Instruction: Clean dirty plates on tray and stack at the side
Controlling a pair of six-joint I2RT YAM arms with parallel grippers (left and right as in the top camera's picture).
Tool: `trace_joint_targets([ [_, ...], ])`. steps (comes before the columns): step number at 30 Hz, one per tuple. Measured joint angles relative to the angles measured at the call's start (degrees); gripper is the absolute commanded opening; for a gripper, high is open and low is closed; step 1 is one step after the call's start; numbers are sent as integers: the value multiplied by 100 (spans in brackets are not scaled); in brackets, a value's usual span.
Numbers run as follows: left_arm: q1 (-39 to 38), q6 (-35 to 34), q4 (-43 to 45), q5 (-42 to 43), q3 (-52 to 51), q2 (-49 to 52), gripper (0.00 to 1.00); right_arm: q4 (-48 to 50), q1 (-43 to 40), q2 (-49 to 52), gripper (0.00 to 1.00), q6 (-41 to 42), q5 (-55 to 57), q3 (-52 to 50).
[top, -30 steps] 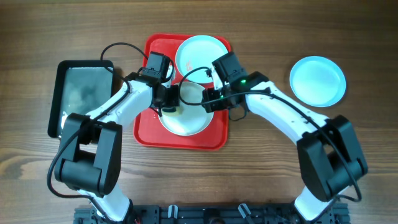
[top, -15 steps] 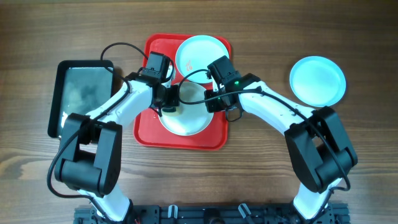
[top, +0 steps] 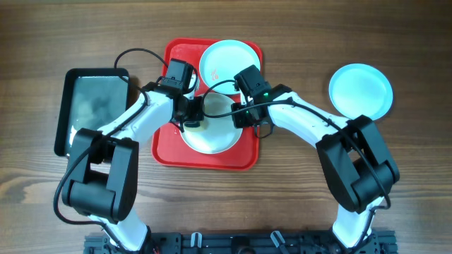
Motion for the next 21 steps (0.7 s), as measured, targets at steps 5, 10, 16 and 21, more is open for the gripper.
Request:
trace_joint_targets([
  [5, 0, -133, -26, 0, 0, 0, 4, 28, 0, 0, 4, 197, -20, 0],
  [10, 0, -352, -72, -44, 0, -11, 4, 92, 0, 2, 4, 584, -15, 0],
  [16, -15, -474, -258, -188, -7, -188, 4, 118, 2, 4, 4, 1049, -13, 0],
  [21, -214, -544, -332, -321, -9, -345, 4, 122, 26, 4, 4, 1314, -11, 0],
])
